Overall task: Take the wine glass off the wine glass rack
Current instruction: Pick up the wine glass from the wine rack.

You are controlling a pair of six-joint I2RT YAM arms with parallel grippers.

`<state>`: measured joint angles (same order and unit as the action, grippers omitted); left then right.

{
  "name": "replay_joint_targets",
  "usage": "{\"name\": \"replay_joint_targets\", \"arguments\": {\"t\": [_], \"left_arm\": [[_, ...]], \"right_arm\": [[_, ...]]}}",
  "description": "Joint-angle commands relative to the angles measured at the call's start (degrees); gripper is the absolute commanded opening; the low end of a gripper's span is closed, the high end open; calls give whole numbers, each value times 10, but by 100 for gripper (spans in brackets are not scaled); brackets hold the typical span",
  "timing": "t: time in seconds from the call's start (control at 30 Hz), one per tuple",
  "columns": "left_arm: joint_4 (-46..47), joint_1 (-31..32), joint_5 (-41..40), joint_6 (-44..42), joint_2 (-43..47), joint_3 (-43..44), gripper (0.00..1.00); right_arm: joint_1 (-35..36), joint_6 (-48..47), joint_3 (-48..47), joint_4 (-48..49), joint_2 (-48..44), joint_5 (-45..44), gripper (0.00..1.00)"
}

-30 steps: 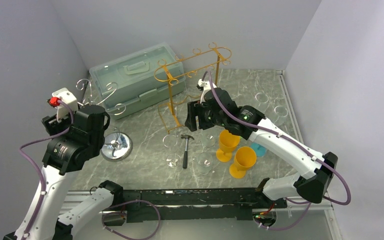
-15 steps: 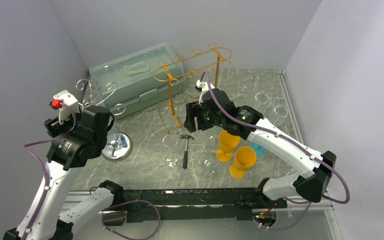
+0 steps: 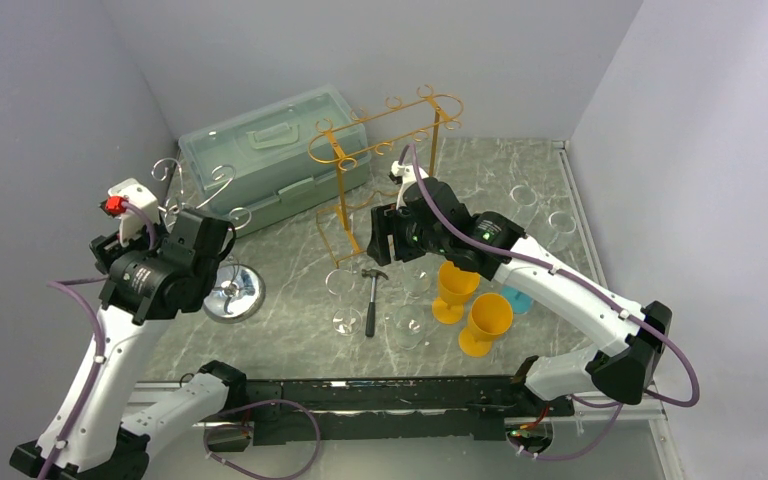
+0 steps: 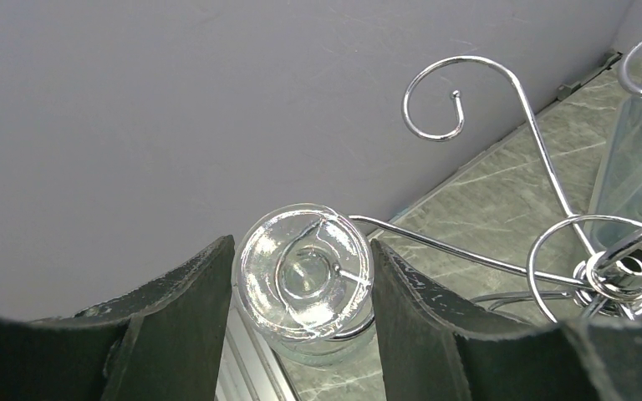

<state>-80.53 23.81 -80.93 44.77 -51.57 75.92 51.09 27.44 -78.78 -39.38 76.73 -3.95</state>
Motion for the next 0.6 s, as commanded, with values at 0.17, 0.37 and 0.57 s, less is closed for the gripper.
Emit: {"name": "replay_joint_targets", "arguments": {"t": [0.17,0.37,0.57], "left_arm": [[155,-1,-8,-198,36,18,47],[212,-1,19,-281,58,18,47],[150,-1,24,-221,46,23,47]], "right_arm": [[3,-2,-21,20,-4,-3,69],[6,0,-21,20,-5,-2,69],[11,1,-27,17,0,-7,69]]}}
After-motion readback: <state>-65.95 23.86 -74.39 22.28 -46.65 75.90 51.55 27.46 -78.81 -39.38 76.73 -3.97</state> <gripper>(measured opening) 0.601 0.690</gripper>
